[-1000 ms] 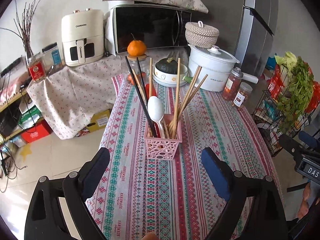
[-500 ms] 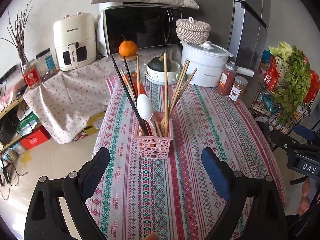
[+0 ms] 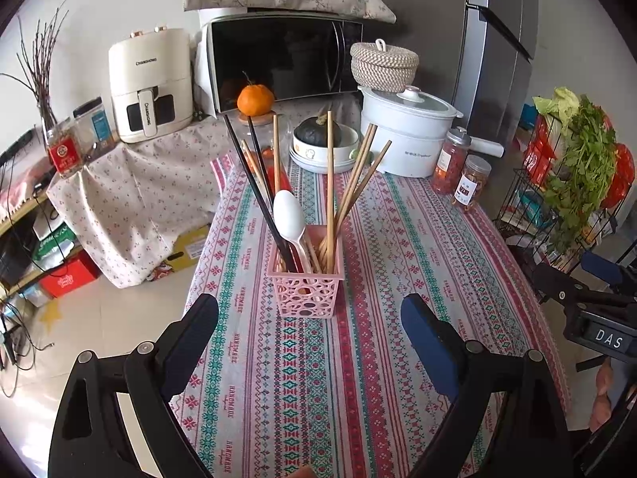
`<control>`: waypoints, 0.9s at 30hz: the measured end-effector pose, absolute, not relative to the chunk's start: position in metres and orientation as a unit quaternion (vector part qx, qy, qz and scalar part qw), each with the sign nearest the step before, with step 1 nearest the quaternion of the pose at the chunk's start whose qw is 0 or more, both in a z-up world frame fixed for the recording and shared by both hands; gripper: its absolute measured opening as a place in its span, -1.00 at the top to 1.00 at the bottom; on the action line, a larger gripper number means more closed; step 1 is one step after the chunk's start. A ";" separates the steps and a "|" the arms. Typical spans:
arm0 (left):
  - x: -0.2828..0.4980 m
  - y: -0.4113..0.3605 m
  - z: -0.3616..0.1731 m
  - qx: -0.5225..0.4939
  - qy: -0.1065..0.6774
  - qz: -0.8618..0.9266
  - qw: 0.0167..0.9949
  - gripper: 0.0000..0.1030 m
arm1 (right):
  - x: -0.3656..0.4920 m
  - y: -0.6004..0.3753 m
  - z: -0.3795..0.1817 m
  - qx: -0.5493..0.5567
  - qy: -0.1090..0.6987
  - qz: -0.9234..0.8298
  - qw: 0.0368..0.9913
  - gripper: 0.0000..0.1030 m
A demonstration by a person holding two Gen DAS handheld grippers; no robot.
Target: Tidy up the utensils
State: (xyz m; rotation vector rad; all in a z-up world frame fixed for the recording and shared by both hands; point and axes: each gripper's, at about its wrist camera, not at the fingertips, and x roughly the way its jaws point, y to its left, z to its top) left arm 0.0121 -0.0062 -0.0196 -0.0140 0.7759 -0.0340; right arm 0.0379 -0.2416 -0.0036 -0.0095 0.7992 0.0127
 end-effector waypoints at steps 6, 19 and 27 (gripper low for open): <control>0.012 -0.006 -0.018 -0.007 0.378 -0.017 0.926 -0.84 | 0.039 -0.242 -0.004 -0.004 0.390 0.006 0.921 -0.97; 0.010 -0.008 -0.015 -0.002 0.370 -0.016 0.929 -0.84 | 0.039 -0.242 -0.007 -0.003 0.393 0.005 0.920 -0.97; 0.007 -0.010 -0.013 0.002 0.366 -0.017 0.931 -0.84 | 0.038 -0.242 -0.009 -0.003 0.395 0.004 0.919 -0.97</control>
